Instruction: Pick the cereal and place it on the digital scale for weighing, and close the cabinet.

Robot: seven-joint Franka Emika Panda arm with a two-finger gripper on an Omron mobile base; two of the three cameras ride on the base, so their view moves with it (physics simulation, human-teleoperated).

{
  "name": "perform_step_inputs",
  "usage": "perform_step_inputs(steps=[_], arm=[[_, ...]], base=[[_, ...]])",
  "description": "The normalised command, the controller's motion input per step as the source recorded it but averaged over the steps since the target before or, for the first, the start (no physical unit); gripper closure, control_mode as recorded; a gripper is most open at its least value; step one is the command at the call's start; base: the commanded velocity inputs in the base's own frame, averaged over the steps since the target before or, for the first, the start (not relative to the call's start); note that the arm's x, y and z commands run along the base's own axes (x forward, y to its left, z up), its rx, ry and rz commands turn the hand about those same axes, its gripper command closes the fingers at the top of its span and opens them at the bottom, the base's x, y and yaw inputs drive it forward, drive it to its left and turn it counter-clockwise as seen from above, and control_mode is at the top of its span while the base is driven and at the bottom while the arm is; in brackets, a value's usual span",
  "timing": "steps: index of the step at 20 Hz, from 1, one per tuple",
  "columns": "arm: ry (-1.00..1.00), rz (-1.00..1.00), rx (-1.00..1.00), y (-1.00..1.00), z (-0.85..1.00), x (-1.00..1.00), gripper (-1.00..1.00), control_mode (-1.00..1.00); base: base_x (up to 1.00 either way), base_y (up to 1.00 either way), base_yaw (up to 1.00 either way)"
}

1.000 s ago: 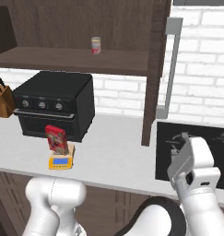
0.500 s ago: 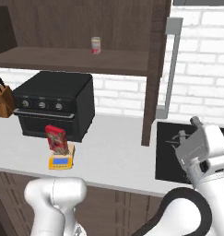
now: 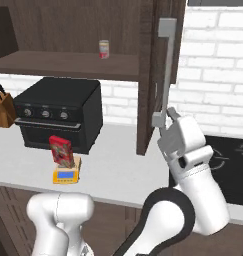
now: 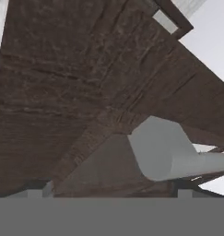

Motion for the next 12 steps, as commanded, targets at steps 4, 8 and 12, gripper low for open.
perform_step_inputs(steps=[4,8,12], arm=[[-0.02,0.0,-0.01,1.0,0.22,0.33,-1.0,-1.0],[-0.01,-0.01,-0.02,1.0,0.28,0.49,-1.0,-1.0],[-0.02,-0.05,-0.03,1.0,0.33,0.58,-1.0,-1.0]], base=[[0.0,0.0,0.0],[0.0,0.0,0.0],[0.0,0.0,0.0]])
